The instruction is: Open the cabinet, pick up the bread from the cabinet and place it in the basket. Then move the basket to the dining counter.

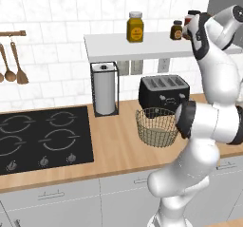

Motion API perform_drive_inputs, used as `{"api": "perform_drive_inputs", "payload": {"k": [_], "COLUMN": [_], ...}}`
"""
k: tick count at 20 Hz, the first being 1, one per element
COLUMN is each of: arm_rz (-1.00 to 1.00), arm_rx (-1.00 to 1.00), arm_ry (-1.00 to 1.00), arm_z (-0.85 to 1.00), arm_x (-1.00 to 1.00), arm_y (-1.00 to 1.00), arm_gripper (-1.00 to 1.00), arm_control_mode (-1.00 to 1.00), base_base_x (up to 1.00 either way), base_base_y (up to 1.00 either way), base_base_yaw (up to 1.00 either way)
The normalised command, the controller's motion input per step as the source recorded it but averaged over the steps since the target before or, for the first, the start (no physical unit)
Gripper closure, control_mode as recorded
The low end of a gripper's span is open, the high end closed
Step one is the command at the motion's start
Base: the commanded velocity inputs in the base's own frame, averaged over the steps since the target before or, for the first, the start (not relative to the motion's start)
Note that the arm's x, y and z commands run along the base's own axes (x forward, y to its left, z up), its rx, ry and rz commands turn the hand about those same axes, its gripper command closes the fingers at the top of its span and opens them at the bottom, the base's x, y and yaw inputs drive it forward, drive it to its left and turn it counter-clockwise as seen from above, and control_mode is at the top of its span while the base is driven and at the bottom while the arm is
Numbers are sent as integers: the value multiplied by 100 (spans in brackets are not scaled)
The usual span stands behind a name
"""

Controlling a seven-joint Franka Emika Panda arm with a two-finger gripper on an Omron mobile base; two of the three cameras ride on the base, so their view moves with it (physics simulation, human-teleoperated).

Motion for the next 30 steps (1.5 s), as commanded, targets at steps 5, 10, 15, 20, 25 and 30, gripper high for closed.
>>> {"api": "perform_drive_inputs", "payload": {"k": [5, 10, 15, 20, 25, 30], "arm_rz": [4, 1, 0, 0, 0, -1], "arm_rx": [0, 0, 0, 0, 4, 8], "arm_ry": [-37, -9, 3, 13, 19, 9], "arm_z": [0, 39, 83, 37, 0, -24], "arm_x": [-100, -100, -100, -100, -100, -87], "arm_y": [62, 46, 30, 6, 20, 33], "arm_gripper": [100, 100, 100, 100, 100, 100], "arm_control_mode": [-100, -100, -100, -100, -100, -100], "base_base_x": [0, 0, 0, 0, 0, 0], "base_base_y": [0, 0, 0, 0, 0, 0], "base_base_yaw": [0, 0, 0, 0, 0, 0]}}
